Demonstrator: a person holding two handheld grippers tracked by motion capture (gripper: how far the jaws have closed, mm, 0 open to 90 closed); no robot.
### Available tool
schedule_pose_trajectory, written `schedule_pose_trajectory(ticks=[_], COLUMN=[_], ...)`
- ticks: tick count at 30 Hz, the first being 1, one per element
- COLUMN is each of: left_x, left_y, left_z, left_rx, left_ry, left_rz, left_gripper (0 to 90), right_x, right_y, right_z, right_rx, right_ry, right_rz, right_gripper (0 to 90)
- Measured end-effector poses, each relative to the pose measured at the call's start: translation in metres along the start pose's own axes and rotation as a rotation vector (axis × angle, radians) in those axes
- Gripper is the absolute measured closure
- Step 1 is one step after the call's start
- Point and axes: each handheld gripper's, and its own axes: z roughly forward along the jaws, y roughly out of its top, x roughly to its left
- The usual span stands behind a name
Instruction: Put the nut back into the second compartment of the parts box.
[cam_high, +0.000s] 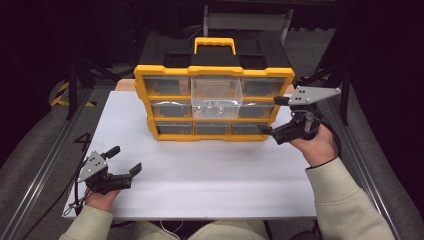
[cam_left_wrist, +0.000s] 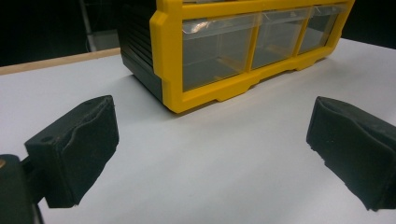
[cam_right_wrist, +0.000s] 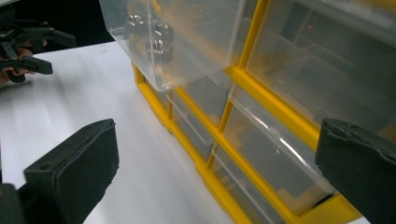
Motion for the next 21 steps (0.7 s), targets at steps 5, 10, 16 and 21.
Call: schedule_pose_trajectory(ticks=[5,10,16,21], left_x=[0.0,0.0,0.0,0.0], left_y=[0.0,0.001,0.001,0.001], left_z=[0.0,0.0,-0.001,-0.001], left_rx=[-0.004,-0.006,-0.009,-0.013], left_ry=[-0.001,-0.004,-0.007,-0.007], left_rz=[0.0,0.002,-0.003,-0.001], left_gripper=[3.1,3.0,3.0,3.1], right_x=[0.002,0.005,0.011,0.018], right_y=[-0.032,-0.067,-0.099,-0.122], right_z=[0.006,0.017,0.026,0.031], right_rx=[-0.071,-0.097,-0.158,-0.191], right_ry=[-0.016,-0.013,-0.01,-0.041], right_rz=[0.037,0.084,0.124,0.139], right_gripper=[0.0,0.0,0.0,0.0])
